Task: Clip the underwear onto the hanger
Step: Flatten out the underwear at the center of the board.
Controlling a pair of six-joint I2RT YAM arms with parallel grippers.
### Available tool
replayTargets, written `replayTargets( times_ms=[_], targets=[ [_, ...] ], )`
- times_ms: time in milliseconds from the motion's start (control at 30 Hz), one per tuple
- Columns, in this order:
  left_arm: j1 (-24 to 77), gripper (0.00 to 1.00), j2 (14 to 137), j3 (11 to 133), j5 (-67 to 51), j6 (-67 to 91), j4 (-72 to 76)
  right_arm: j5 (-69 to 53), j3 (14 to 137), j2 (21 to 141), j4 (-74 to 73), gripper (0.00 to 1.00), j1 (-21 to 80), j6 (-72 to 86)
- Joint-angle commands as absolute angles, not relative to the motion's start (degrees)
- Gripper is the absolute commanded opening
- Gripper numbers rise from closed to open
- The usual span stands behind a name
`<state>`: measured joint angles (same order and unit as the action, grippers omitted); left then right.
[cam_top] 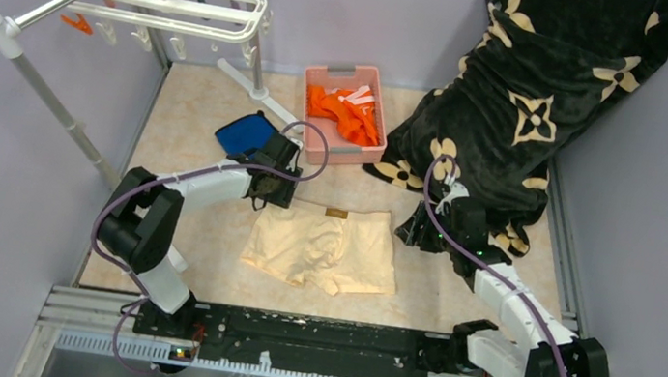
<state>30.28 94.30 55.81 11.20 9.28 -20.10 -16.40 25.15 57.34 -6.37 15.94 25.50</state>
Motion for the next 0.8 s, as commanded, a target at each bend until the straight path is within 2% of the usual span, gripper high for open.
replayTargets(
  times_ms=[0,100,267,467,767],
  targets=[
    [30.5,0.57,95.5,57.6,13.2,8.9,-20.2,-17.0,25.2,57.8,-3.5,0.53,15.5,24.6],
    [30.4,0.49,95.5,57.1,13.4,9.1,-20.1,-16.9,25.2,58.0,-3.4,0.53,15.5,24.5],
    [30.4,0.44,95.1,56.3,14.1,9.0,-19.5,-17.3,25.4,58.6,-3.1,0.53,15.5,24.4],
    [30.5,0.54,96.0,57.5,12.2,7.4,-19.4,-17.3,25.4,58.5,-3.3,0.53,15.6,24.2],
    [33.4,0.54,100.2,62.0,18.3,6.9,-24.1,-17.4,25.1,58.2,-3.4,0.53,15.5,24.2]
  ],
)
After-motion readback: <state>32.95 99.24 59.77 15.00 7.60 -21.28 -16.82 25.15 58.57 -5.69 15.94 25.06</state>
